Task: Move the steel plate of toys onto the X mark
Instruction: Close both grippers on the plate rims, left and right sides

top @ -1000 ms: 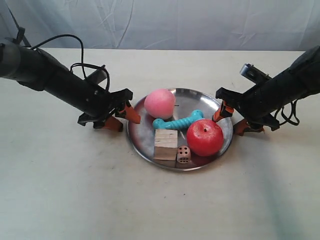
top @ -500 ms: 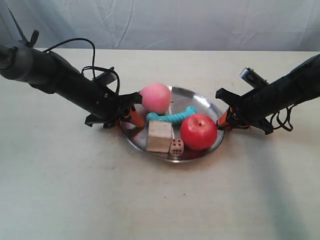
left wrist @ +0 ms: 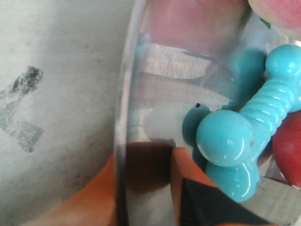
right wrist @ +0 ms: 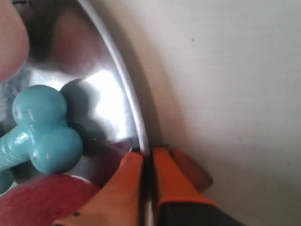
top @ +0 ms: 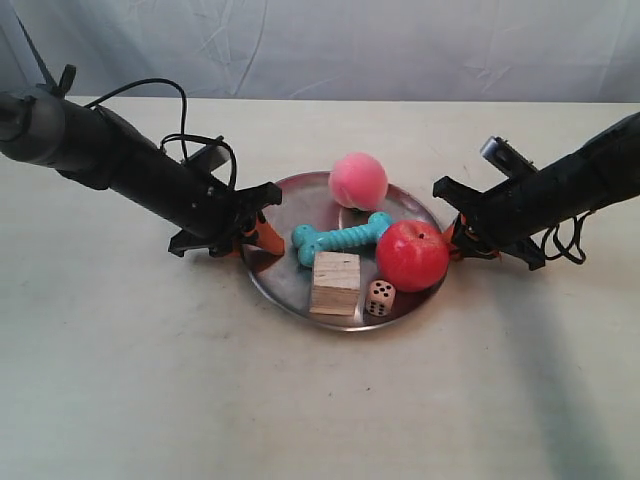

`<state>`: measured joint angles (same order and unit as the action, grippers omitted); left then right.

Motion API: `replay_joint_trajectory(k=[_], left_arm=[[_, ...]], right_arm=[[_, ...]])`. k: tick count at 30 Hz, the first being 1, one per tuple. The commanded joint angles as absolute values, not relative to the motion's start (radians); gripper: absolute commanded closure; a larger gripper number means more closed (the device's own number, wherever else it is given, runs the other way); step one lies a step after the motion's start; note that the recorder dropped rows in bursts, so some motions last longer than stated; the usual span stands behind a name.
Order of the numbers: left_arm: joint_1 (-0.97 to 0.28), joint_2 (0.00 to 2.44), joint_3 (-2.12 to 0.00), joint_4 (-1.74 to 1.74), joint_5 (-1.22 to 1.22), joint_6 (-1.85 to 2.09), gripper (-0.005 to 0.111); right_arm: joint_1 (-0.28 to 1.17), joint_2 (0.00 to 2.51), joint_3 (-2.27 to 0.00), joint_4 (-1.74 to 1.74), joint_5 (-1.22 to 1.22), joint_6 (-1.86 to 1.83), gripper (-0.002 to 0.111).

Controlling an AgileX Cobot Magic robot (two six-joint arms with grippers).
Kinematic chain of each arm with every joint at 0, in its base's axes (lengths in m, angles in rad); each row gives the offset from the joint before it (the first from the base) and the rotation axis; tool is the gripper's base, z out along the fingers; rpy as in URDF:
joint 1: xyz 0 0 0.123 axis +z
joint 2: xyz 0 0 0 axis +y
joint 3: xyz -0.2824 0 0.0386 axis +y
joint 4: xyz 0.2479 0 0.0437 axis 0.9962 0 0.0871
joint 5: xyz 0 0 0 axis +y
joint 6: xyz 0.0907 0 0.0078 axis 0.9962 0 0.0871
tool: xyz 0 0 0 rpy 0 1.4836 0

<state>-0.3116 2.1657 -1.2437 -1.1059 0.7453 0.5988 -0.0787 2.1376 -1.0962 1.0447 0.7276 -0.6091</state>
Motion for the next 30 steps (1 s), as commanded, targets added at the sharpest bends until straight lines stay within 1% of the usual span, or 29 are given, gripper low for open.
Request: replay_joint_trajectory(k=[1, 9, 23, 30], left_arm=[[-0.344, 2.199, -1.227, -1.045, 0.757, 0.63, 0.106], [-0.344, 2.199, -1.227, -1.058, 0.759, 0.63, 0.107], [-0.342, 2.154, -1.227, -1.046, 0.843, 0.635, 0.107], [-0.342, 2.134, -1.297, -0.991, 0.976, 0.615, 0.107]], right_arm=[[-0.046, 2.209, -1.062, 1.004, 0.787, -0.592, 0.109], [-0.046, 2.198, -1.062, 1.015, 0.808, -0.594, 0.109], [-0.046, 2.089, -1.064, 1.066, 0.849, -0.594, 0.109], [-0.022, 2.087, -1.104, 1.072, 0.893, -0.594, 0.109]])
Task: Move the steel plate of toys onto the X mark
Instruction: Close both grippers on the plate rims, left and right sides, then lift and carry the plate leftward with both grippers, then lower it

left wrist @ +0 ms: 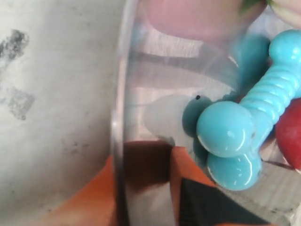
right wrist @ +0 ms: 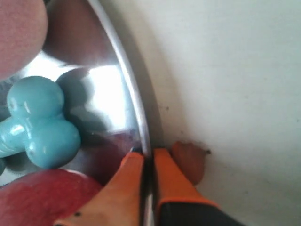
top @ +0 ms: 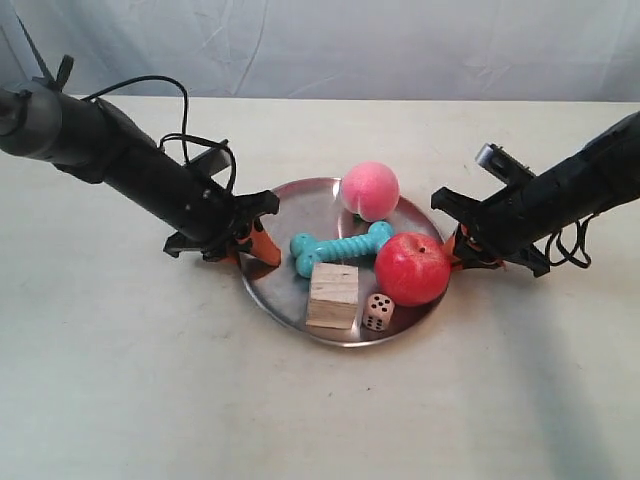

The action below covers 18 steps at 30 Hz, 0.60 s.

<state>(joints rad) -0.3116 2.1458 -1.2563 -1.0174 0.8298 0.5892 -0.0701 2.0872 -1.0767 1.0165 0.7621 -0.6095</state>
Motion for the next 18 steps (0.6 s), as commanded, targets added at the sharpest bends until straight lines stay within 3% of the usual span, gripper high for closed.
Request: replay_joint_trajectory(k=[1, 9, 18], left_arm=[[-0.342, 2.134, -1.306, -0.991, 0.987, 0.61, 0.107], [-0.328, 2.133, -1.399, -0.865, 1.084, 0.513, 0.107], [-0.207, 2.131, -1.429, -0.797, 1.221, 0.495, 0.107]], right_arm=[[-0.018, 2.087, -1.115, 1.073, 0.904, -0.594, 0.109], [0.034, 2.087, -1.254, 1.067, 0.962, -0.511, 0.109], [0.133, 2.087, -1.441, 0.941, 0.963, -0.33, 0.109]])
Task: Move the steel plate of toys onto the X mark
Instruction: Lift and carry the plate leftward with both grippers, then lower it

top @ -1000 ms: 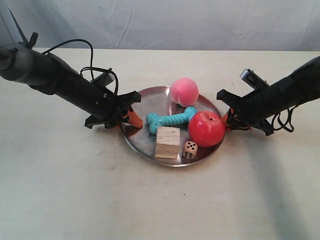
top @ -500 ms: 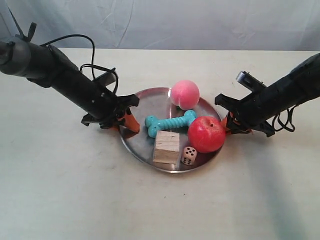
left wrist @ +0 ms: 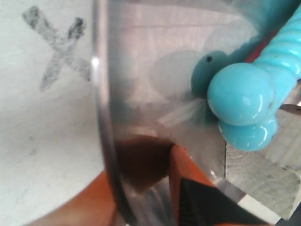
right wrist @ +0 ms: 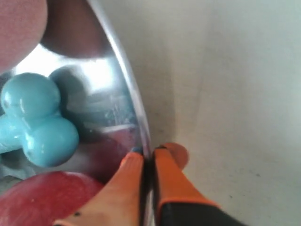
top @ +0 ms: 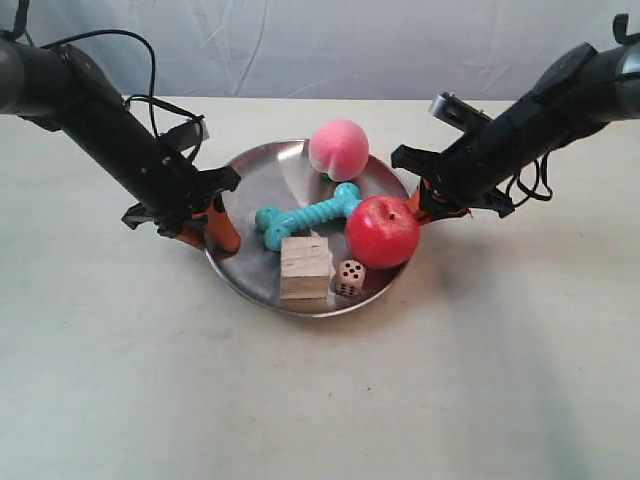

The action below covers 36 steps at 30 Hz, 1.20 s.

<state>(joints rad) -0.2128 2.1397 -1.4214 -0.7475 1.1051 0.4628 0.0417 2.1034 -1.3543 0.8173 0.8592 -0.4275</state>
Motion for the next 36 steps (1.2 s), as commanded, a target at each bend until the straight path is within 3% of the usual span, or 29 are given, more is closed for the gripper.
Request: replay_joint_trajectory(k=[1, 9, 17, 26, 31, 36], left_arm=[[-0.192, 2.131, -1.429, -0.783, 1.221, 0.493, 0.107], [-0.102, 2.129, -1.429, -0.724, 1.221, 0.493, 0.107], [-0.088, 2.129, -1.429, -0.62, 1.221, 0.471, 0.107], [-0.088, 2.129, -1.429, -0.22, 1.168, 0.241, 0.106], [-0.09, 2.129, -1.429, -0.381, 1.109, 0.294, 0.083], [-0.09, 2.129, -1.429, -0.381, 1.107, 0.294, 0.069]], right_arm=[[0.147, 2.087, -1.462, 0.929, 0.956, -0.312, 0.109], [0.258, 2.177, -1.648, 0.856, 0.932, -0.183, 0.109], [0.327, 2.381, -1.785, 0.81, 0.958, -0.083, 0.109], [0.34, 2.417, -1.791, 0.768, 0.959, -0.051, 0.109], [0.34, 2.417, -1.791, 0.768, 0.949, -0.051, 0.109], [0.338, 2.417, -1.791, 0.76, 0.954, -0.051, 0.109]])
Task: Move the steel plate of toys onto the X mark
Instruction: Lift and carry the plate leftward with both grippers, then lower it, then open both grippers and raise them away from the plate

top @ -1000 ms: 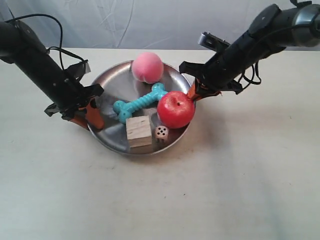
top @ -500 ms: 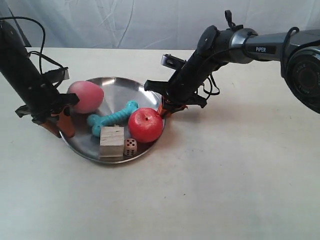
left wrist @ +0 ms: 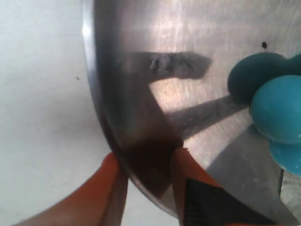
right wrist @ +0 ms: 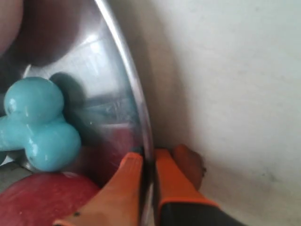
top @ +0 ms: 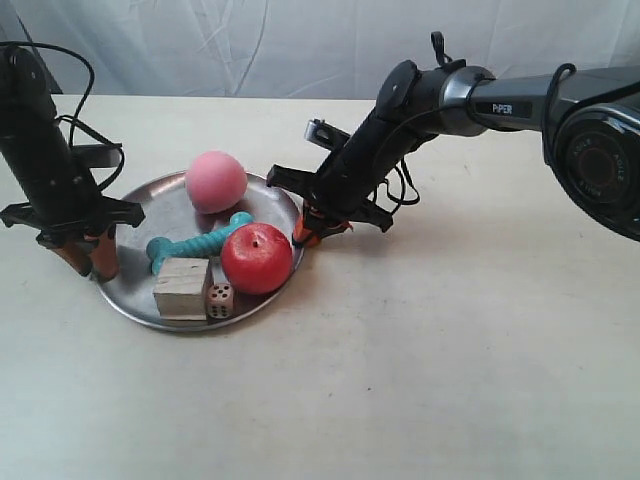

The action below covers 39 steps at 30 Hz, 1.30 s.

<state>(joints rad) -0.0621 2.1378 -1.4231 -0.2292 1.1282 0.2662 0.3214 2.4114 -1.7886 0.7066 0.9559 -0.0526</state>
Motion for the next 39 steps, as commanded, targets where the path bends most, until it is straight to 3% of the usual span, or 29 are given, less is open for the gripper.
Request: replay_joint_trajectory(k=[1, 5, 11, 14, 25, 27, 33, 39], left_arm=[[-0.09, 2.129, -1.429, -0.381, 1.107, 0.294, 0.067], [-0.09, 2.129, -1.429, -0.379, 1.101, 0.294, 0.062], [-0.09, 2.129, -1.439, -0.377, 1.128, 0.294, 0.061], [-0.09, 2.129, -1.454, -0.377, 1.147, 0.294, 0.061], [-0.09, 2.129, -1.465, -0.337, 1.149, 0.287, 0.061], [-0.09, 2.129, -1.465, -0.32, 1.158, 0.287, 0.059], [-0.072, 2.129, -1.465, -0.31, 1.165, 0.261, 0.036], [-0.049, 2.129, -1.465, -0.26, 1.165, 0.216, 0.039]], right_arm=[[0.338, 2.417, -1.791, 0.759, 0.954, -0.051, 0.109], [0.338, 2.417, -1.791, 0.75, 0.957, -0.049, 0.106], [0.338, 2.413, -1.791, 0.691, 0.963, -0.047, 0.075], [0.338, 2.402, -1.791, 0.649, 0.973, -0.043, 0.068], [0.338, 2.36, -1.791, 0.549, 0.966, 0.0, 0.068], [0.338, 2.36, -1.791, 0.549, 0.97, 0.0, 0.068], [0.338, 2.36, -1.791, 0.547, 0.972, 0.0, 0.068], [0.338, 2.357, -1.791, 0.435, 0.975, 0.066, 0.065]])
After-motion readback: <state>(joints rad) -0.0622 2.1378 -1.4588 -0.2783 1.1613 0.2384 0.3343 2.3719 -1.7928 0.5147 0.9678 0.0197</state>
